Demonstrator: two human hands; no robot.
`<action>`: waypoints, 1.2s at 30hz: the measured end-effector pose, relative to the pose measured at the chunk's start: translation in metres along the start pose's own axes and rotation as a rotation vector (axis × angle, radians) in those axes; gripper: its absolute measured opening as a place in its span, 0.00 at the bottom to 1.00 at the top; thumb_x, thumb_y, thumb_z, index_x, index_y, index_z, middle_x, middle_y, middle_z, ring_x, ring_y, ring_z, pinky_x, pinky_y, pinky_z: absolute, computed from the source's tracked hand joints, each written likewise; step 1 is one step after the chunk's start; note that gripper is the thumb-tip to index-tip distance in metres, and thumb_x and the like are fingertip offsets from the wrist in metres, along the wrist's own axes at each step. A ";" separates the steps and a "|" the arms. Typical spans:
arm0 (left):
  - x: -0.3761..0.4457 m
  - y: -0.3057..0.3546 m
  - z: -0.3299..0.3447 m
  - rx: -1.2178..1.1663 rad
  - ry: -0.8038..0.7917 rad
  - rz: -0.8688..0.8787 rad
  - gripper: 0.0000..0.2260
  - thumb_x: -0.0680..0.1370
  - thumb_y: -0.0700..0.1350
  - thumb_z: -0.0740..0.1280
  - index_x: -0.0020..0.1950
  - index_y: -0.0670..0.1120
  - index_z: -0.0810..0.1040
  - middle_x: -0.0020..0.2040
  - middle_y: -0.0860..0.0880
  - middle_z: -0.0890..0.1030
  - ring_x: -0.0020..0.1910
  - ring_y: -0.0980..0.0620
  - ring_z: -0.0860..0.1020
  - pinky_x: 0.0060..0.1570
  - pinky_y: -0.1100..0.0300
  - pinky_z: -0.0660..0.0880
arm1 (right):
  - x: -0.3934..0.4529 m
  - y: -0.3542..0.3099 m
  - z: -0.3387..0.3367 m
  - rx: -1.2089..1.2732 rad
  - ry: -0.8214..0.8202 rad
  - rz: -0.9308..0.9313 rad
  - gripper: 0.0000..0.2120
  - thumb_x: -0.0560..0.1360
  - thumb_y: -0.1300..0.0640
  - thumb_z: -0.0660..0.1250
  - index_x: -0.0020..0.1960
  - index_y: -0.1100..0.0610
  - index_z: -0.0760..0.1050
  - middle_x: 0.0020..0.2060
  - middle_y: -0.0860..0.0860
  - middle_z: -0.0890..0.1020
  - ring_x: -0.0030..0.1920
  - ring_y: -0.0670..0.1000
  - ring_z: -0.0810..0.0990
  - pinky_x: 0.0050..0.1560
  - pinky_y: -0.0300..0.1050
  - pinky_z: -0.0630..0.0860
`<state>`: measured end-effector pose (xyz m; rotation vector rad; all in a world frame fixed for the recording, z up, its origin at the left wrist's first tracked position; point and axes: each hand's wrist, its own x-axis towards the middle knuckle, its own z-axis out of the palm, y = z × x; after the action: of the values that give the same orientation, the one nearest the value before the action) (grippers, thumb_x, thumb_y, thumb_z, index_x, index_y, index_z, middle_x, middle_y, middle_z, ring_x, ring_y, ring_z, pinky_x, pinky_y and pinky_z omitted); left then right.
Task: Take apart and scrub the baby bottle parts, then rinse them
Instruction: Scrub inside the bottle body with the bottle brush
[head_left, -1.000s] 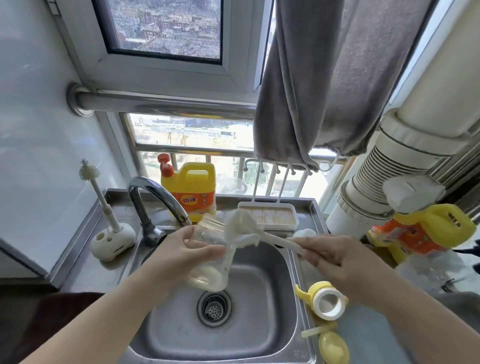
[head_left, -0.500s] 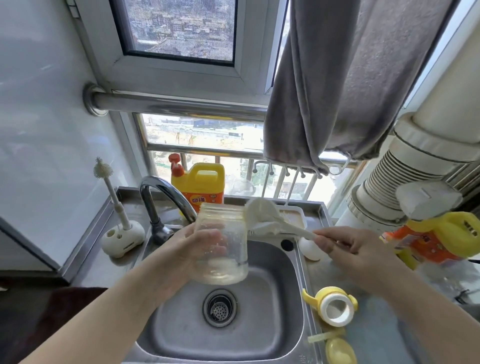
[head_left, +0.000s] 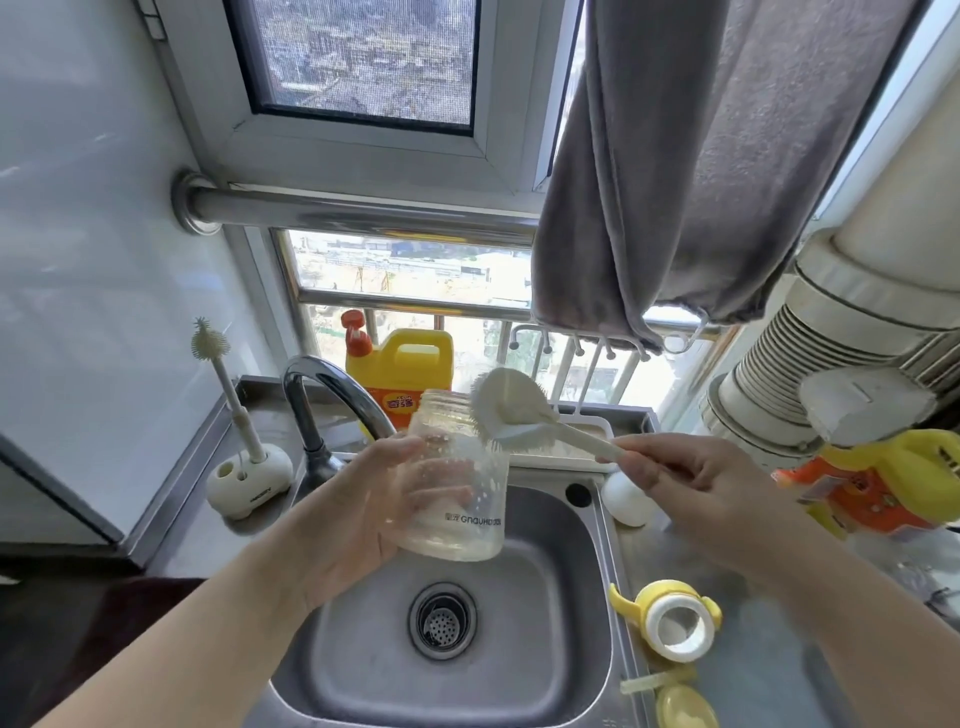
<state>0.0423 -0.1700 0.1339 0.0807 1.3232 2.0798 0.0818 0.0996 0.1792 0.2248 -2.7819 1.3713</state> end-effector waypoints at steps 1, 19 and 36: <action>0.000 0.000 0.000 0.036 0.000 -0.001 0.42 0.55 0.59 0.80 0.65 0.45 0.74 0.60 0.39 0.79 0.55 0.41 0.79 0.53 0.47 0.78 | 0.000 -0.002 0.000 -0.013 0.001 -0.013 0.11 0.75 0.53 0.65 0.43 0.35 0.77 0.24 0.40 0.76 0.27 0.42 0.71 0.29 0.30 0.66; -0.005 0.004 0.003 0.001 -0.048 0.056 0.38 0.50 0.53 0.83 0.58 0.48 0.80 0.57 0.38 0.81 0.54 0.40 0.80 0.54 0.46 0.78 | 0.005 -0.012 -0.012 -0.045 -0.034 0.074 0.10 0.68 0.42 0.62 0.42 0.43 0.80 0.28 0.33 0.78 0.34 0.31 0.76 0.35 0.23 0.68; 0.001 0.002 0.017 0.053 -0.037 -0.010 0.44 0.51 0.53 0.83 0.65 0.47 0.73 0.59 0.40 0.80 0.57 0.41 0.79 0.57 0.40 0.75 | 0.015 -0.019 0.011 0.071 -0.123 -0.016 0.11 0.71 0.39 0.60 0.47 0.41 0.78 0.33 0.54 0.77 0.34 0.50 0.71 0.38 0.39 0.68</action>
<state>0.0474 -0.1567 0.1435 0.1351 1.3539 2.0256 0.0705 0.0779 0.1894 0.3443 -2.8238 1.5035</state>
